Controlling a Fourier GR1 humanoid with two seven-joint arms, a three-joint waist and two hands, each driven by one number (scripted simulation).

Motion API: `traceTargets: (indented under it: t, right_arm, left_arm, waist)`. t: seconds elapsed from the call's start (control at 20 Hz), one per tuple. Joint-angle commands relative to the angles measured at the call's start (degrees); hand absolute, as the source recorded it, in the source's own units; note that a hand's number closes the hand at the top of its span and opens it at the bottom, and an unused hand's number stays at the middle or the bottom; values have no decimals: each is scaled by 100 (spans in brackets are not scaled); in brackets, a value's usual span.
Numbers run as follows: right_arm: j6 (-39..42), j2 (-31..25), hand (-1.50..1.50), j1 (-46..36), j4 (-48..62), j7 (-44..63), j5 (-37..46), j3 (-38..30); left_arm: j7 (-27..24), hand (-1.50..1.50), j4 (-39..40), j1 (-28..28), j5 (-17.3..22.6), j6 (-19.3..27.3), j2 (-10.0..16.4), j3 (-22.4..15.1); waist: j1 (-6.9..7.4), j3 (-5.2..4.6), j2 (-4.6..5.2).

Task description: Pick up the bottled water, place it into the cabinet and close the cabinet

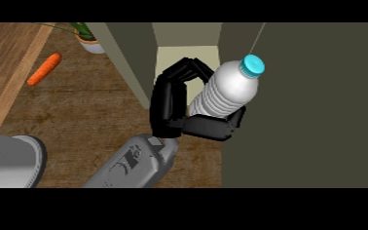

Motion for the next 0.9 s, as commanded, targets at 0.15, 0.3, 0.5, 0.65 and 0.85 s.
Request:
traceTargets:
  t: [0.15,0.3,0.5,0.65,0.85]
  right_arm:
    - [2,74,-150,-128,-432,290,-261,-22]
    - [124,83,-150,157,-494,163,-617,-338]
    - [184,-85,-150,7,-435,290,-939,-624]
    - [177,108,-150,-102,-444,288,-599,-414]
    - [243,4,-150,150,-614,339,-999,-621]
  left_arm:
    - [-243,150,1098,-917,226,516,-1,186]
    - [39,150,1420,-1268,228,537,-1,250]
    - [-114,150,1968,-1338,219,279,0,401]
    - [-451,150,2290,-1411,350,286,0,260]
    - [-366,150,2856,-1515,268,203,0,454]
  waist:
    - [-40,-1,11]
    - [-73,0,2]
    - [-24,-1,8]
    - [-36,-2,13]
    - [-31,-4,16]
